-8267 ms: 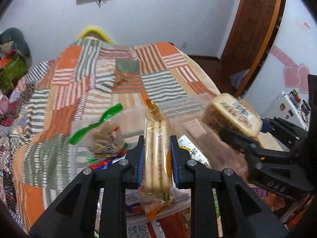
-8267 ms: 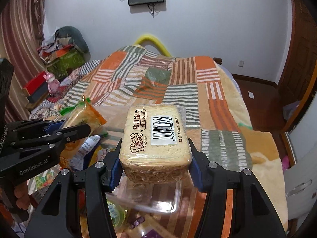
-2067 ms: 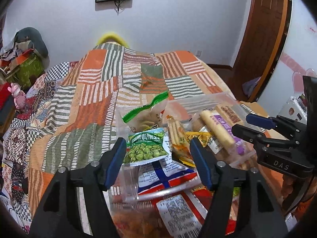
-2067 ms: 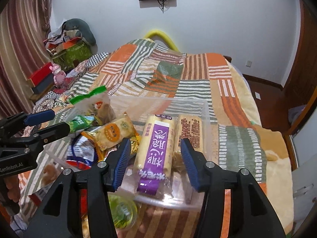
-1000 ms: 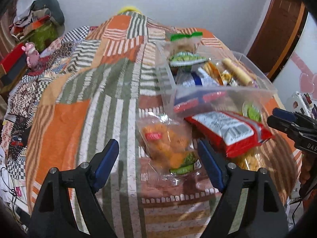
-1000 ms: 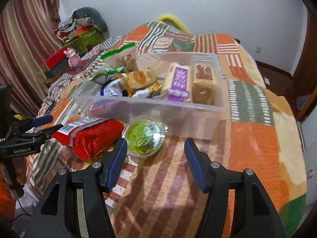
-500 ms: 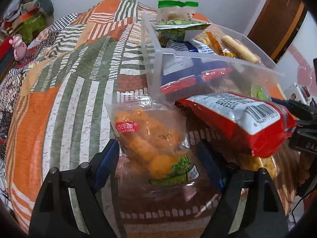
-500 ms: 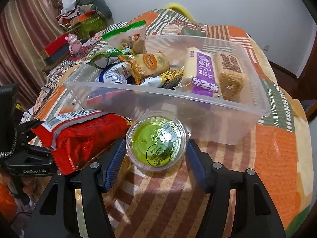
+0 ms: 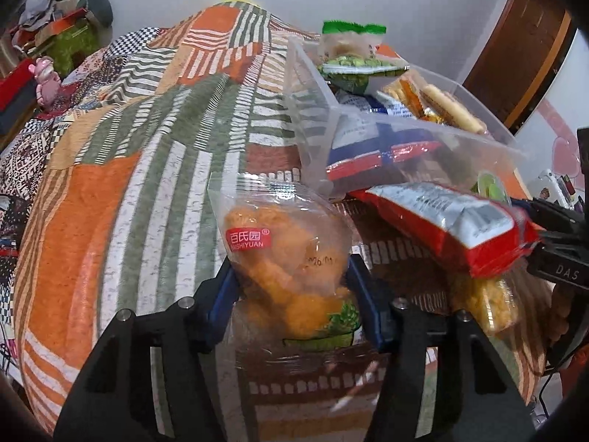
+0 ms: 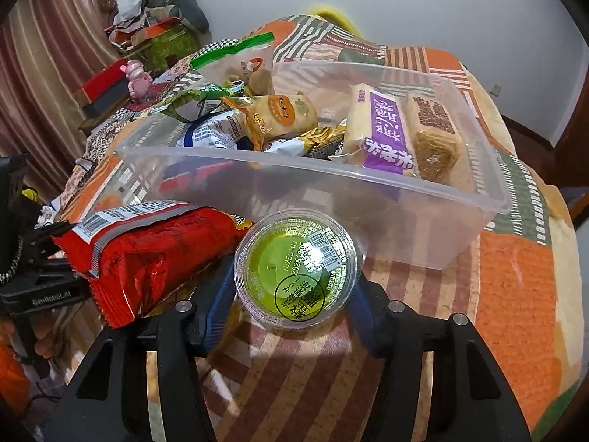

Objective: Organize snacks
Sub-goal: 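Carry the jelly cup and fried-snack bag over the box and release them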

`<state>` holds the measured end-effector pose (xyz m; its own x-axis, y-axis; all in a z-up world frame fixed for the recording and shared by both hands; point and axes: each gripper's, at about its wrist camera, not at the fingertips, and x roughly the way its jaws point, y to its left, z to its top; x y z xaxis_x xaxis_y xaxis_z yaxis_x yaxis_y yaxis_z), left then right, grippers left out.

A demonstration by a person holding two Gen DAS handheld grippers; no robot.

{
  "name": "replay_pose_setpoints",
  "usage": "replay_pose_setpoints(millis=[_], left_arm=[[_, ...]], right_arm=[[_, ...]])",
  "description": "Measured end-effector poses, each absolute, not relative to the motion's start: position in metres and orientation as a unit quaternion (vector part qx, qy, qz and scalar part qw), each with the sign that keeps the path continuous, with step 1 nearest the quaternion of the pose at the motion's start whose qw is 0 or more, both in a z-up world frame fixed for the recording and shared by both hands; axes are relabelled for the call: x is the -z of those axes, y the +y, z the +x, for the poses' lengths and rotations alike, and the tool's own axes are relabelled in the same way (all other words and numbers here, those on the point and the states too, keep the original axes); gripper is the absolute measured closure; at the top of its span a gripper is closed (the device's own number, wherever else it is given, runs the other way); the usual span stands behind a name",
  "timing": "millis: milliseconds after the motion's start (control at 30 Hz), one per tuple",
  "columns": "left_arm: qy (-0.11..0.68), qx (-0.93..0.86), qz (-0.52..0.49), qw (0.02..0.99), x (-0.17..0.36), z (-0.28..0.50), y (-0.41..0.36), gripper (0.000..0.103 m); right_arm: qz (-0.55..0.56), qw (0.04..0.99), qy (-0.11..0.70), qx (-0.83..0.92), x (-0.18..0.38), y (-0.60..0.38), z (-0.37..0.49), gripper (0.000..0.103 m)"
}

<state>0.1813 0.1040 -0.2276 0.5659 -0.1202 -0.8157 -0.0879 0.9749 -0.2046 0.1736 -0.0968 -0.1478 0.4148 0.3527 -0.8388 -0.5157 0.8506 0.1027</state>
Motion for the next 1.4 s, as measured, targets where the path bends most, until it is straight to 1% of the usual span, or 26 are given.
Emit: replay_pose_setpoints(millis=[400,767,933,1100,1400], left_arm=[[0.407,0.010,-0.095,0.909,0.163,0.171,0.100,0.045],[0.358,0.061,-0.057,0.930,0.110,0.198,0.058,0.045],[0.356,0.083,-0.050,0.930,0.102,0.219,0.040,0.045],[0.372,0.093,-0.037,0.923,0.107,0.244,0.026,0.045],[0.397,0.097,-0.030,0.912,0.118,0.291,0.008,0.045]], right_arm=[[-0.067,0.858,0.443,-0.252,0.114,-0.125,0.167,0.050],[-0.044,0.883,0.404,-0.236,0.084,-0.150,0.169,0.050],[-0.035,0.892,0.389,-0.227,0.073,-0.158,0.183,0.050],[-0.029,0.896,0.382,-0.223,0.070,-0.159,0.197,0.050],[-0.033,0.889,0.397,-0.227,0.088,-0.152,0.225,0.050]])
